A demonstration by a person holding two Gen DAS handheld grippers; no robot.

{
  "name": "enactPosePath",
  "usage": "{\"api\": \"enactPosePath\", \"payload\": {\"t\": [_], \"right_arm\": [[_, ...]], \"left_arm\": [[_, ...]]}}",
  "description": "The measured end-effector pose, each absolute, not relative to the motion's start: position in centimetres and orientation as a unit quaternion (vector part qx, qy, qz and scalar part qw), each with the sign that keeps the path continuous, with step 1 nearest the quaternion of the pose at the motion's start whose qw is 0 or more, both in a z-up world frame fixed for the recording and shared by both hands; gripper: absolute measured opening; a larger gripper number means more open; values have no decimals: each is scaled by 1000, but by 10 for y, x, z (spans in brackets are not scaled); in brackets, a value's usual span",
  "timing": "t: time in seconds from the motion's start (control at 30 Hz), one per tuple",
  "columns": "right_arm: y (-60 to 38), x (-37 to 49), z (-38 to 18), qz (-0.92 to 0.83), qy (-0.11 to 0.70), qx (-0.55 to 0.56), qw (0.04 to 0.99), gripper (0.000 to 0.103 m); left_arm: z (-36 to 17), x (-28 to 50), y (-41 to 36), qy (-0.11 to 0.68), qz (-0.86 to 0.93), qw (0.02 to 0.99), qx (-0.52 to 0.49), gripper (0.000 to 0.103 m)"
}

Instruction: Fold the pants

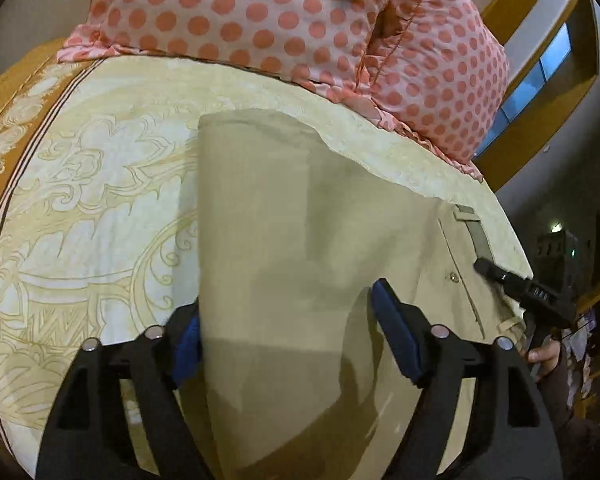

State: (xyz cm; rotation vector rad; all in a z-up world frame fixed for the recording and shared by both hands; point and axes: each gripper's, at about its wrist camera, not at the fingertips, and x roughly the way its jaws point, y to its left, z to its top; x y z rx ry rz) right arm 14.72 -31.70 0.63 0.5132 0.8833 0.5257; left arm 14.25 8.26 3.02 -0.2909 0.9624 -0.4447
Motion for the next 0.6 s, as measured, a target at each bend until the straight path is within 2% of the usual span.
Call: {"api": "enactPosePath", "payload": {"t": [0.07,0.13,0.3,0.5,0.57,0.6], "right_arm": [[-318,147,8,263,419,249,833,19],[-324,151,10,278,419,272,821,15],[-327,175,30,296,395,291,819,12],[-334,233,59,258,351,273,858,11],[-334,258,53,215,365,242,873,11],[-334,266,47,193,384,226,874,15]], "left_arm": [[32,147,84,462,-206,851,-143,24],[35,148,86,464,-219,844,-156,12],[62,155,68,432,-219,867,-112,9],[90,207,41,377,-188,903,-86,7],[82,235,30,383,-154,909,-58,13],[74,250,25,399,-126,908,-35,17]]}}
